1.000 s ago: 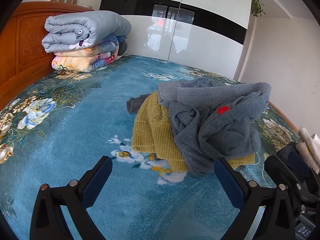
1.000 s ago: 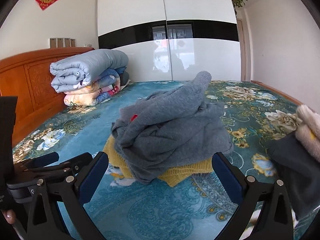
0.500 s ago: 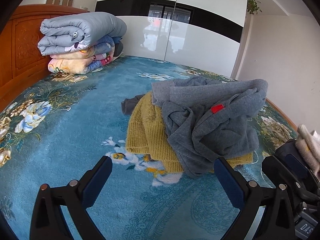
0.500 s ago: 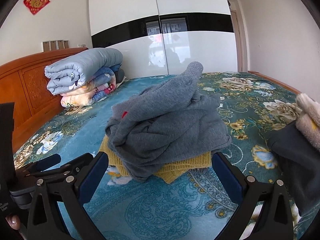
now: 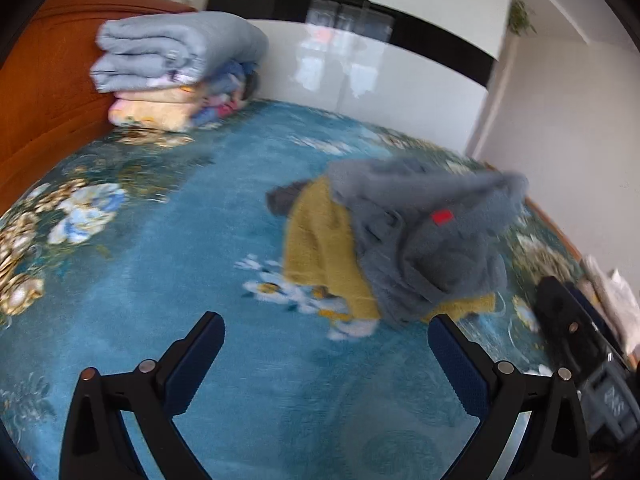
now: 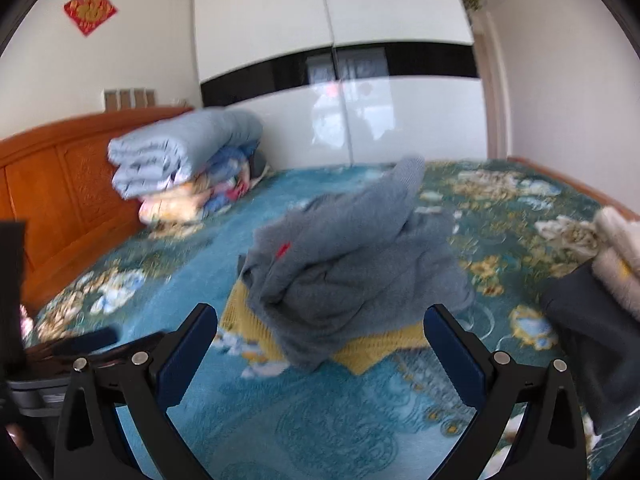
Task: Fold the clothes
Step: 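Grasp the grey sweatshirt with the right gripper and lift it off the pile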
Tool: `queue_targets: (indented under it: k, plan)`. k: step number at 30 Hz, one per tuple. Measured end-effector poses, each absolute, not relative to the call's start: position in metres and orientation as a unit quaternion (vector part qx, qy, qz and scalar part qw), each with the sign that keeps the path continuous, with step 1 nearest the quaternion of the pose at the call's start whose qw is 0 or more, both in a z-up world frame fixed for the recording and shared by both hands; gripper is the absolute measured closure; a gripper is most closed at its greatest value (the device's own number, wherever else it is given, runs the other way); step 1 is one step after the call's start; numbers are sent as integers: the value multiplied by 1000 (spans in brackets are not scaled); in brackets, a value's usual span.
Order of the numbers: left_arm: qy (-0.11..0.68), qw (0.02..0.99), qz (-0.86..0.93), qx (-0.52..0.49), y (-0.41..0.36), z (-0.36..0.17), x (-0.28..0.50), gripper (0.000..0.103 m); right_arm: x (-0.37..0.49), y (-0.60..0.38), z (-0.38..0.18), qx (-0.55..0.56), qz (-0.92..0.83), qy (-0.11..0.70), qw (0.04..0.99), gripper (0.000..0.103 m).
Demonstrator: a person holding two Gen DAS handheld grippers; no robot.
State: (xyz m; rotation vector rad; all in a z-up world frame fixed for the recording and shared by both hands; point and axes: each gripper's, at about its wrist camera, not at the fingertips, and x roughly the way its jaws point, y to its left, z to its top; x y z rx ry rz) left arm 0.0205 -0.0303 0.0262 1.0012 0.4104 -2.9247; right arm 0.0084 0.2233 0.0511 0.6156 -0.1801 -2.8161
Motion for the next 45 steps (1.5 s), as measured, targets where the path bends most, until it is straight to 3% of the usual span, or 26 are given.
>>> queue_targets:
  k: [6, 15, 17, 18, 19, 20, 21, 24, 31, 38, 45]
  plan:
    - [207, 54, -940, 266, -103, 56, 69, 0, -6, 253, 37, 237, -953, -155, 104, 0]
    - [174, 63, -951, 248, -121, 76, 74, 0, -95, 226, 64, 295, -934, -182, 89, 0]
    - [181, 70, -949, 247, -126, 75, 76, 0, -119, 215, 65, 325, -926, -182, 60, 5]
    - [187, 68, -948, 246, -129, 75, 77, 0, -128, 211, 62, 345, -921, -175, 42, 30]
    - [191, 65, -948, 247, -131, 74, 77, 0, -135, 208, 57, 366, -915, -167, 24, 74]
    - [195, 61, -947, 247, -134, 73, 77, 0, -141, 207, 52, 386, -907, -168, 13, 88]
    - [197, 59, -946, 249, -135, 72, 77, 0, -142, 207, 48, 399, -900, -174, 2, 92]
    - [202, 66, -944, 253, -140, 68, 77, 0, -122, 214, 58, 379, -910, -165, -13, 94]
    - [194, 37, -944, 264, -123, 66, 76, 0, -30, 276, 149, 263, -962, -62, -24, 95]
    - [141, -11, -949, 283, -74, 67, 76, 0, 90, 373, 208, 181, -979, -67, -60, 95]
    - [90, -113, -950, 275, -3, 74, 89, 0, 177, 404, 266, 96, -993, -35, -56, 95]
